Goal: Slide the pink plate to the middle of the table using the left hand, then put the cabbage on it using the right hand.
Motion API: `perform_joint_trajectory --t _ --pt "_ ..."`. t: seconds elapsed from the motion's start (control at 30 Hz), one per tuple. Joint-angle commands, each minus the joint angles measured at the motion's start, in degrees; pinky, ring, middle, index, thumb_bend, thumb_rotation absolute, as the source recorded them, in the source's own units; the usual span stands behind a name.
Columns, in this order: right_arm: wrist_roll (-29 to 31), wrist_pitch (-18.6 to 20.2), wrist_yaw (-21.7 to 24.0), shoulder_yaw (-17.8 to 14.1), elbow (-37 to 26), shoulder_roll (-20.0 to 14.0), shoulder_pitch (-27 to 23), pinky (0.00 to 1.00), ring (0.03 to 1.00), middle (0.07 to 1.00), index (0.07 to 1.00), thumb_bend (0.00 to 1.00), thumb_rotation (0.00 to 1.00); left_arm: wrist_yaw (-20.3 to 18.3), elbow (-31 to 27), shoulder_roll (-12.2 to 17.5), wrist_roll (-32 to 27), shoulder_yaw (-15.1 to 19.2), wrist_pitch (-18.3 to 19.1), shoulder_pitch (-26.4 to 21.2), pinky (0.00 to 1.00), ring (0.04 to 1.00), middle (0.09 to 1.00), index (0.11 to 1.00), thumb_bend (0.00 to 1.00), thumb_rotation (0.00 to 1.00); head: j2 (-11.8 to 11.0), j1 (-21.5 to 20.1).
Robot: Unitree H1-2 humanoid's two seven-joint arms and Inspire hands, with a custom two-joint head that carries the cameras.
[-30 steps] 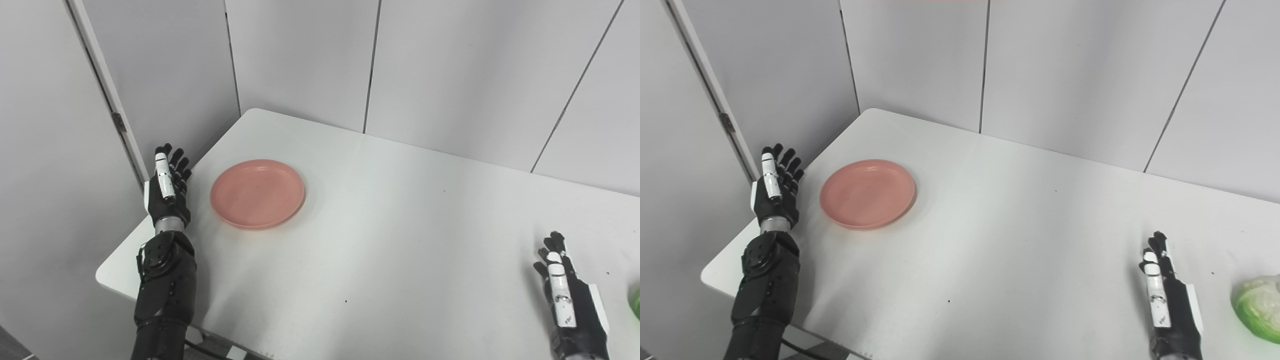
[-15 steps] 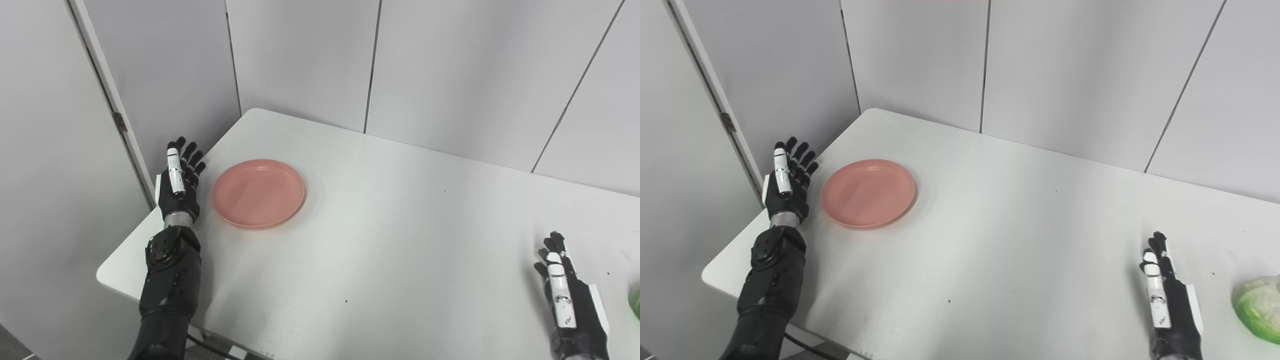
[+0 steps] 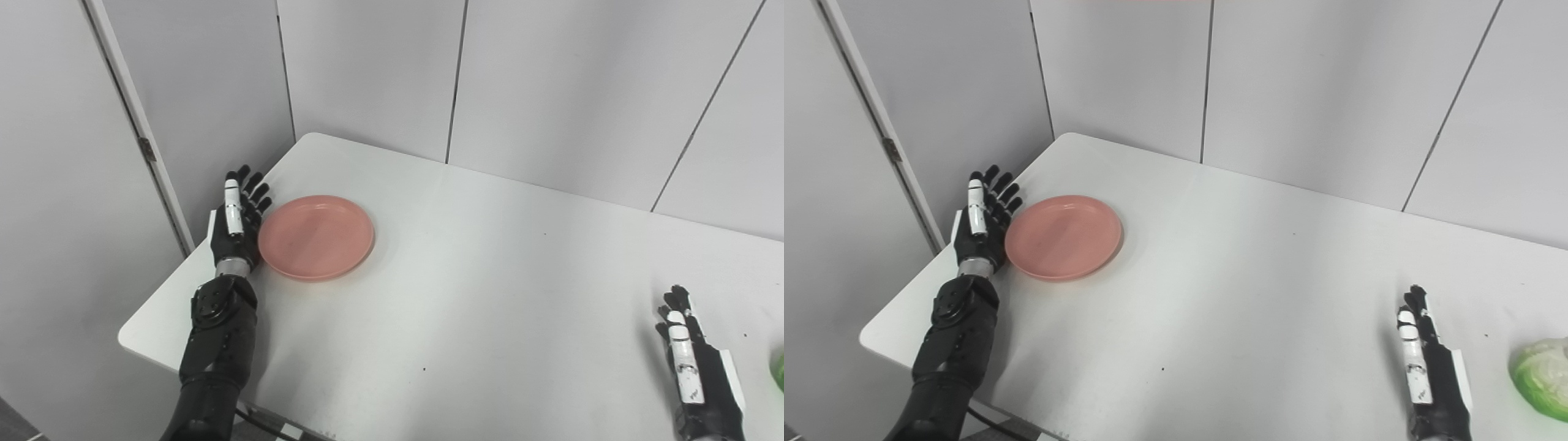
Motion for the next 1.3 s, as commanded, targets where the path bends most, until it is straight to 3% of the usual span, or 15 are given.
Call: perform_joint_trajectory --t 0.0,0.33,0.7,1.03,1.27 --pt "0.37 -1.25 0.03 -0.07 0.06 0.28 -0.41 1.0 0.972 0.976 0.98 0.22 1.0 -1.27 0.88 -0.12 -0.02 -1.17 1.07 -1.13 0.91 0.892 0.894 0.893 0.43 1.0 0.08 -0.08" --pt "0.28 0.71 -0.5 -0.28 -0.83 0.81 -0.3 1.0 0.966 0.974 0.978 0.23 1.0 -1.13 -1.03 -0.92 1.85 -4.45 2.62 -0.77 0.9 0.878 0.883 0.884 0.44 1.0 0.64 -1.09" --pt "0.76 0.14 -0.27 -0.21 -0.58 1.0 -0.3 0.99 0.965 0.975 0.981 0.26 1.0 -2.07 -4.09 -2.5 2.12 -7.16 5.4 -0.49 0.89 0.87 0.872 0.869 0.44 1.0 1.68 -2.75" --pt "0.51 0.67 -0.61 -0.08 -0.87 1.54 -0.23 1.0 0.969 0.978 0.983 0.28 1.0 -1.83 -7.26 -5.21 5.32 -11.75 9.31 -1.01 0.86 0.861 0.87 0.868 0.45 1.0 2.25 -4.55" --pt "0.34 1.42 -0.52 0.28 -1.45 1.89 -0.12 0.99 0.966 0.973 0.984 0.27 1.0 -3.0 -7.38 -7.44 7.19 -15.13 9.42 -2.0 0.85 0.855 0.869 0.859 0.45 1.0 2.68 -6.92"
